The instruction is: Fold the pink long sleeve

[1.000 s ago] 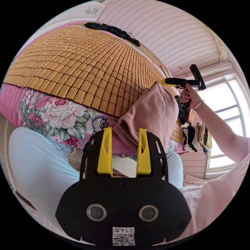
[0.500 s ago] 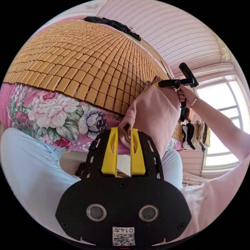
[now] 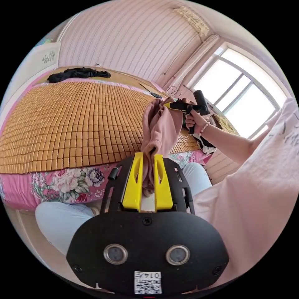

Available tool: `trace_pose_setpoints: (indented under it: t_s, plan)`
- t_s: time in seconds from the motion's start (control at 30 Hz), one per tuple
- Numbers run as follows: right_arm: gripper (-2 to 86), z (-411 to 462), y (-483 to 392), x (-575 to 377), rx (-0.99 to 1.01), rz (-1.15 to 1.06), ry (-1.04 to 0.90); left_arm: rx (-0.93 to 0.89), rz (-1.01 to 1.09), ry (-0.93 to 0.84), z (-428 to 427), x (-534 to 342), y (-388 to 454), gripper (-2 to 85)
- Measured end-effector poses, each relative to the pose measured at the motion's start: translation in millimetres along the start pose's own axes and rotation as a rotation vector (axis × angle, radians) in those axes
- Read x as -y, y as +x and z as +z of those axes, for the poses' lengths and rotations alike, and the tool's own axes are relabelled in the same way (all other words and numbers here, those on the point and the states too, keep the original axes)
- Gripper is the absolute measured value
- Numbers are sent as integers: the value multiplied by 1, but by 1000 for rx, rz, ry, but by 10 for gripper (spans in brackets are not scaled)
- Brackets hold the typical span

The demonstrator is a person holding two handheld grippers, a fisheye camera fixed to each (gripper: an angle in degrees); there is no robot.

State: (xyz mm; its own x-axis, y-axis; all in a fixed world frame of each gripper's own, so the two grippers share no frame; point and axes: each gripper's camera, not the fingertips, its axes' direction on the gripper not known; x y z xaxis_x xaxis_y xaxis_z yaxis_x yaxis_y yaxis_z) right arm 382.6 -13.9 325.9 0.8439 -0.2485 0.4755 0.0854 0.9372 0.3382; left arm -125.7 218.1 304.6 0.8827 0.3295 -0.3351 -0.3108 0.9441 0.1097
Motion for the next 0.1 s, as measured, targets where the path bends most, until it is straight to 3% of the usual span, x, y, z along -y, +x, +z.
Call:
trace_pose_setpoints:
  t_s: [0.1]
  plan:
    - [80,-42,0,-50,73,75,210,19,108,48,-18,15,32,55]
